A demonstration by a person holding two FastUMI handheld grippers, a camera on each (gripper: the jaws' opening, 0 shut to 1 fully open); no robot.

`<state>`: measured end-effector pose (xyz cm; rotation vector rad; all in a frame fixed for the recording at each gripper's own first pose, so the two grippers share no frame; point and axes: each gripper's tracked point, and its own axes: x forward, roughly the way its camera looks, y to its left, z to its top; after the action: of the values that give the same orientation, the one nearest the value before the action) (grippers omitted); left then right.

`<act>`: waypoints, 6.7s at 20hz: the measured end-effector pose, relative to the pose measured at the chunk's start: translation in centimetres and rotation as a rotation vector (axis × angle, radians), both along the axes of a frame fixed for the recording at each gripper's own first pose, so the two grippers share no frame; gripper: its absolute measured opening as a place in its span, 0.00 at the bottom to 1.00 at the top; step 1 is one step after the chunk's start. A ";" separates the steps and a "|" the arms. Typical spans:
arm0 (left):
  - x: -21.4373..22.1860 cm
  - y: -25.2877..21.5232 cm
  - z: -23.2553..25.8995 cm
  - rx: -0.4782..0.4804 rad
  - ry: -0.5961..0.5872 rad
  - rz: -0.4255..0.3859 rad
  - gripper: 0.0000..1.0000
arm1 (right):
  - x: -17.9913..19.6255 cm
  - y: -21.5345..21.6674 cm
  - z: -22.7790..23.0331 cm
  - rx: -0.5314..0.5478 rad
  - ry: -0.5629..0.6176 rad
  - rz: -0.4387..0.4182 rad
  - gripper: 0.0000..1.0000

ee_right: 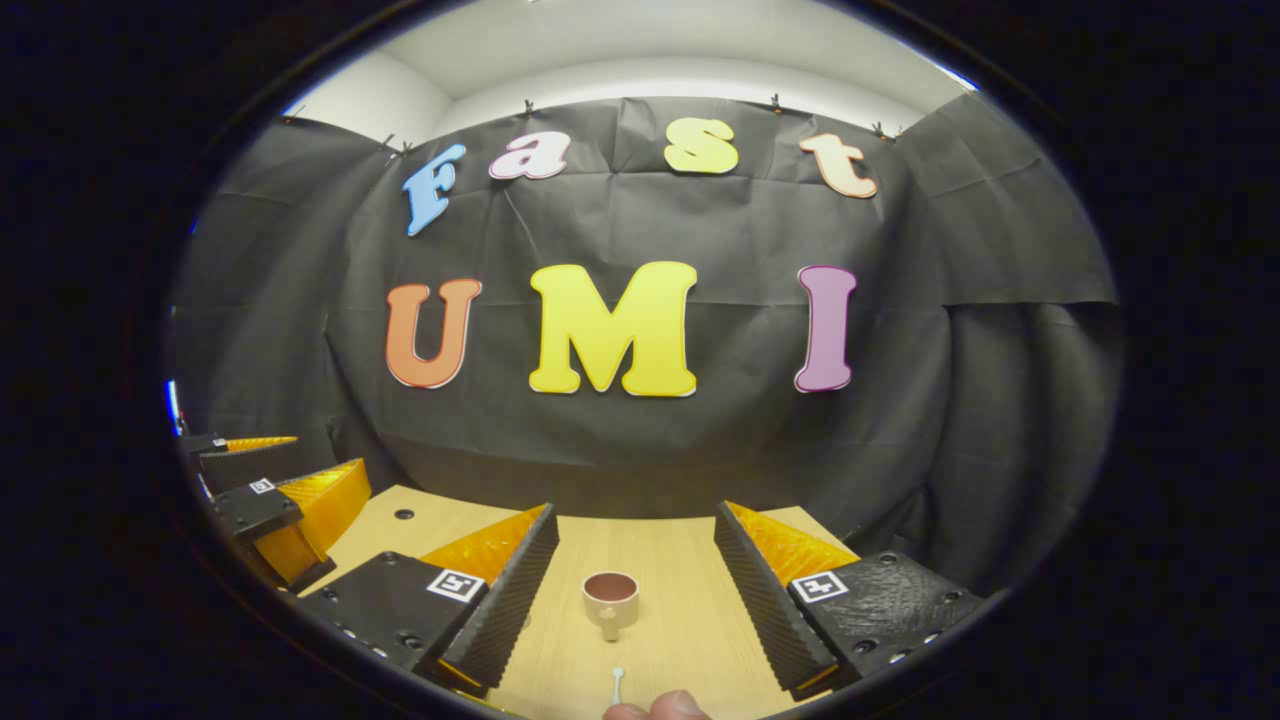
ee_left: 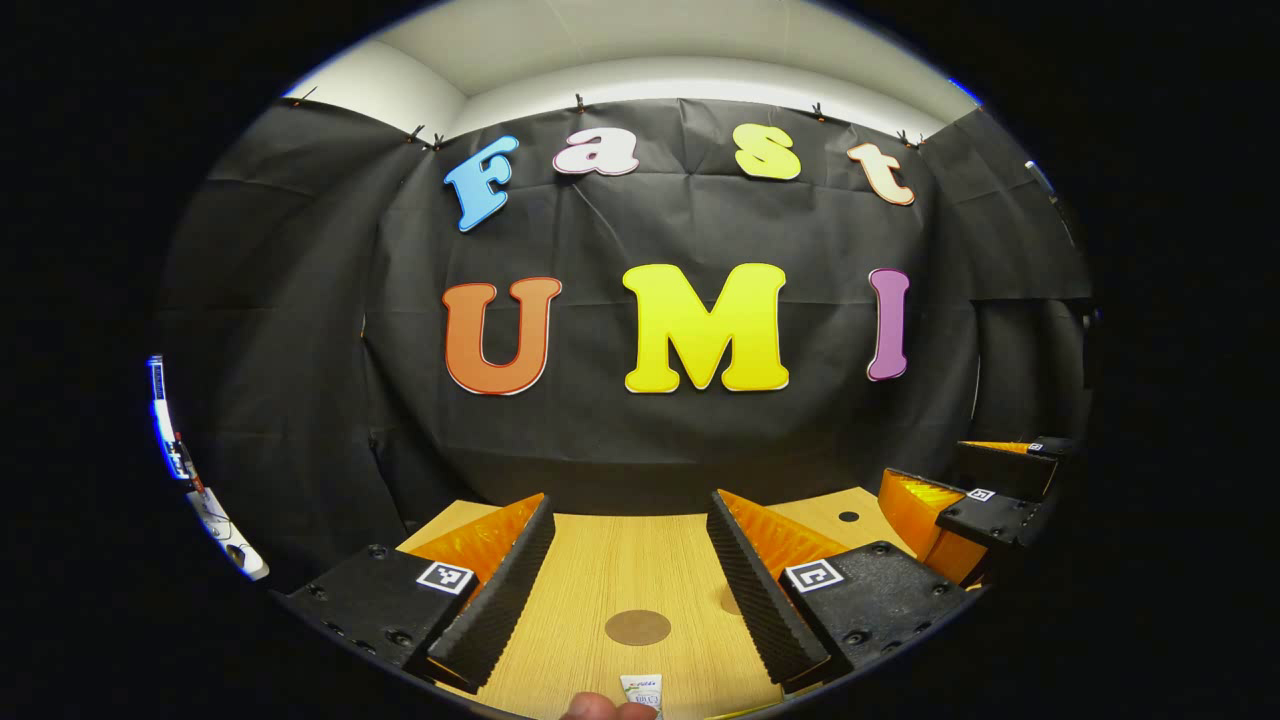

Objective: Put the toothbrush and toothpaste on the desktop into the cup, then pick up the cup and place it on the coaster on the desktop.

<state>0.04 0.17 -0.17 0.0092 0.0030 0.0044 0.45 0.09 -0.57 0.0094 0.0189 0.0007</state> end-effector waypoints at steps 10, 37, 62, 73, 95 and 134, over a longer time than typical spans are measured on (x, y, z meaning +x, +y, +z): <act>0.5 -0.5 0.0 0.008 0.004 -0.010 0.97 | 0.8 0.0 -0.3 0.003 0.019 0.007 0.95; -4.3 -4.5 -26.9 -0.053 0.825 -0.058 0.98 | -0.7 1.3 -30.9 -0.040 0.793 0.091 0.96; -5.1 -4.5 -32.9 -0.028 1.000 -0.056 0.67 | 0.9 2.3 -35.5 0.012 0.987 0.083 0.10; -5.8 -4.7 -32.6 -0.066 1.047 -0.055 0.35 | 1.6 2.4 -34.8 0.047 0.978 0.077 0.00; -2.3 -3.0 -24.8 -0.118 0.886 -0.039 0.34 | 15.0 5.3 -10.8 0.073 0.370 0.109 0.00; 15.4 -6.9 -13.9 -0.084 0.311 -0.089 0.34 | 21.3 0.1 -12.1 0.068 0.120 0.079 0.61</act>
<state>15.42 -6.78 -14.04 -0.0741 0.3138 -0.0858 21.73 0.21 -12.71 0.0766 0.1397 0.0794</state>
